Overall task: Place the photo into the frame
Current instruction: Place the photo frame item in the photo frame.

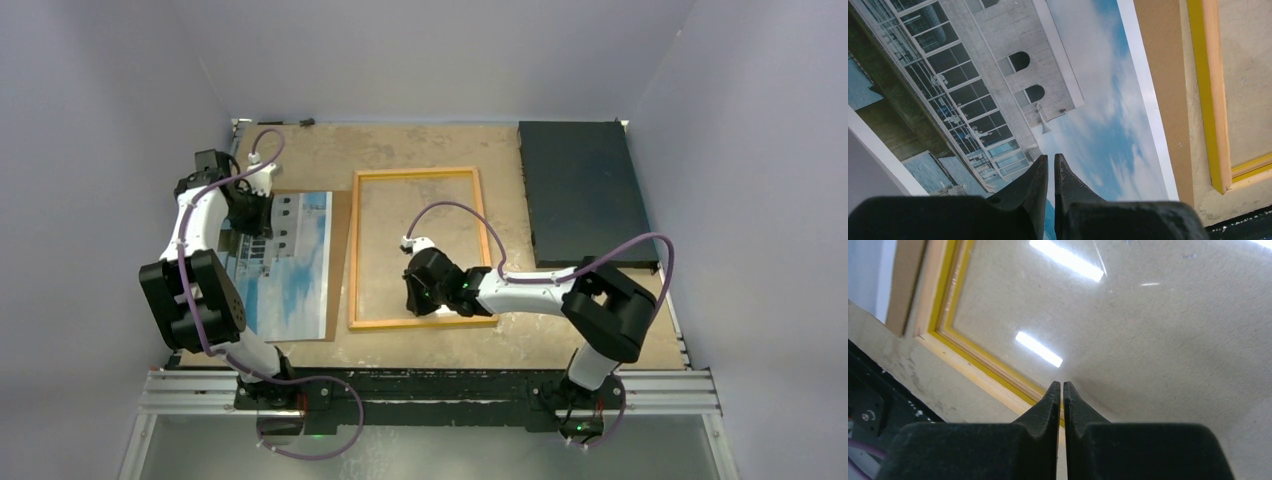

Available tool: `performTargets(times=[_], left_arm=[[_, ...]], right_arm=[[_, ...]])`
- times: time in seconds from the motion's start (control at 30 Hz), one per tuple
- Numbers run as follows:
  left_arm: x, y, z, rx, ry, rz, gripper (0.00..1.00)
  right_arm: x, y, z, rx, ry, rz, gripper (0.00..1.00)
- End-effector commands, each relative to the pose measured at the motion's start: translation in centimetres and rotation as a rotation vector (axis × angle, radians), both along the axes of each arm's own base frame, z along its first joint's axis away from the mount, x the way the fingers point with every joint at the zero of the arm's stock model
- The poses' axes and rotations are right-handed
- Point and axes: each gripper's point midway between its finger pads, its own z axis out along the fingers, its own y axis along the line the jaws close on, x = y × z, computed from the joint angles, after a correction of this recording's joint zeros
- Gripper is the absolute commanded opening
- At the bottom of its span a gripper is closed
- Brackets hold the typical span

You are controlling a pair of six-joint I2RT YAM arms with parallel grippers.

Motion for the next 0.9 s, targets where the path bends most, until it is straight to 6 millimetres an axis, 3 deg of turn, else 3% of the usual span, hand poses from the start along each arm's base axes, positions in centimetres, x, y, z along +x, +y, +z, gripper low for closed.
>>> performTargets(times=[0.0, 0.43, 0.53, 0.63, 0.7, 0.8, 0.87], left_arm=[[-0.5, 1.0, 1.3, 0.03, -0.031, 0.003, 0.07], [-0.1, 1.7, 1.0, 0.042, -0.029, 0.02, 0.07], [0.1, 2.5, 0.9, 0.059, -0.026, 0.04, 0.09], [0.4, 4.1, 0.8, 0.099, -0.022, 0.076, 0.15], [0.6, 6.1, 0.8, 0.157, -0.017, 0.112, 0.25], [0.7, 10.6, 0.7, 0.261, -0.023, 0.19, 0.36], [0.3, 13.2, 0.5, 0.303, -0.005, 0.228, 0.39]], right_arm=[[-0.5, -0.1, -0.8, -0.01, 0.009, 0.009, 0.07], [-0.9, -1.0, -1.9, -0.05, 0.016, 0.012, 0.06], [-0.4, -1.1, -1.4, -0.057, -0.004, -0.001, 0.06], [0.9, -0.5, 1.2, -0.038, -0.056, -0.031, 0.08], [2.0, 0.5, 4.0, -0.003, -0.103, -0.048, 0.13], [4.2, 3.1, 8.9, 0.084, -0.196, -0.051, 0.31], [5.1, 5.7, 11.1, 0.15, -0.224, -0.018, 0.43]])
